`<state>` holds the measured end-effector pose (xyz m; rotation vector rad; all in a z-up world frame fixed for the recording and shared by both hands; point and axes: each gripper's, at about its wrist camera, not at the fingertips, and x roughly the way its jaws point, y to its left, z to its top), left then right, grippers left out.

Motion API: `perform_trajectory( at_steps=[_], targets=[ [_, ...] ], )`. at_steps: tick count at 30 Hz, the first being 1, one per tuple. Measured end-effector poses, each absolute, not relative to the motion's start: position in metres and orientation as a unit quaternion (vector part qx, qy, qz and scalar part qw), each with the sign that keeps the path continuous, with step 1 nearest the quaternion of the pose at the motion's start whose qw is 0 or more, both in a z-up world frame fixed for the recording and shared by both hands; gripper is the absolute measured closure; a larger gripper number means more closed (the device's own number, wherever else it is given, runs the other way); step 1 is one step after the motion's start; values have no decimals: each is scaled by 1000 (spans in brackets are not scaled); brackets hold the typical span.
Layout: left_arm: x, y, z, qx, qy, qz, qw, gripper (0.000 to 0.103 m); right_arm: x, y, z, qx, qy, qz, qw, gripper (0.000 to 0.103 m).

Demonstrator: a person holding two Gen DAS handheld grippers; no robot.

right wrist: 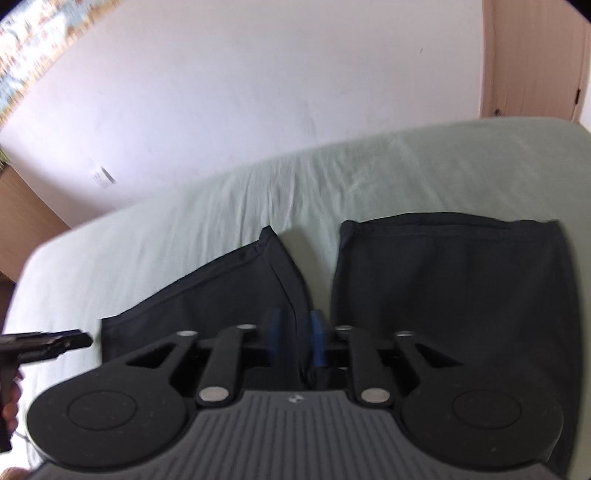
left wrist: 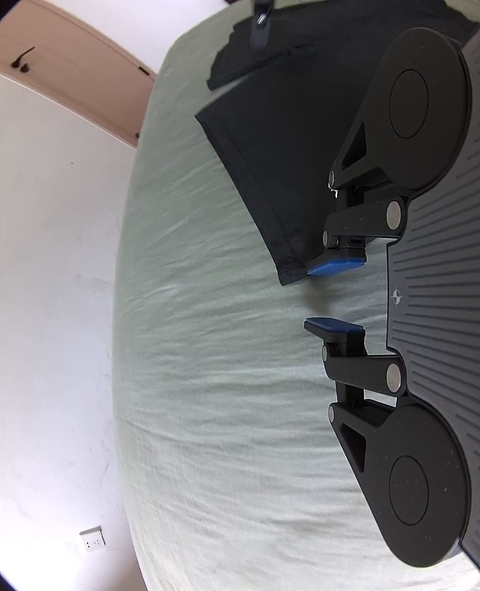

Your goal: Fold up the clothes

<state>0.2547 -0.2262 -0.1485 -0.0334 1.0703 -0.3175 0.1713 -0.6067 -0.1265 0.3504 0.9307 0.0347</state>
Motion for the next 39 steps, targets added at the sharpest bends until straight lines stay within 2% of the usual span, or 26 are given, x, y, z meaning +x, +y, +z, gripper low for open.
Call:
perform_trajectory(
  at_steps=[1,2,10,16,18,20,22,27,28,31,36,37,38,39],
  targets=[
    [248,-226,-141,-14,505,-157,849,74,154,-614,-121,168,442,5,881,53],
    [241,-226,-134,-11,503,-165,849,73,139,-623,-118,171,439,-7,882,51],
    [155,-254,-113,-12,516,-264,815,72,-27,-715,-136,296,444,-140,834,50],
    [90,-292,-128,3,536,-321,781,72,-72,-723,-174,333,457,-163,808,50],
    [76,-300,-130,2,539,-326,776,72,-75,-717,-184,331,463,-164,806,55],
    [64,-305,-128,8,535,-327,779,72,-76,-712,-187,321,460,-169,810,75],
    [56,-308,-124,12,534,-325,780,72,-77,-710,-186,330,457,-163,810,89],
    [45,-308,-115,14,531,-319,785,72,-81,-698,-179,291,468,-168,817,92],
    [45,-309,-115,14,531,-319,785,72,-82,-698,-178,291,469,-172,816,91],
    [41,-311,-114,20,528,-316,788,72,-84,-702,-183,306,471,-192,805,77],
    [31,-315,-110,34,524,-320,788,72,-88,-694,-165,295,451,-204,817,76],
    [28,-315,-109,37,522,-321,789,72,-91,-690,-157,289,443,-207,823,69],
    [25,-316,-107,42,519,-324,790,72,-97,-685,-145,281,432,-208,831,56],
    [23,-317,-105,46,516,-326,791,72,-101,-680,-136,277,423,-210,837,50]
  ],
)
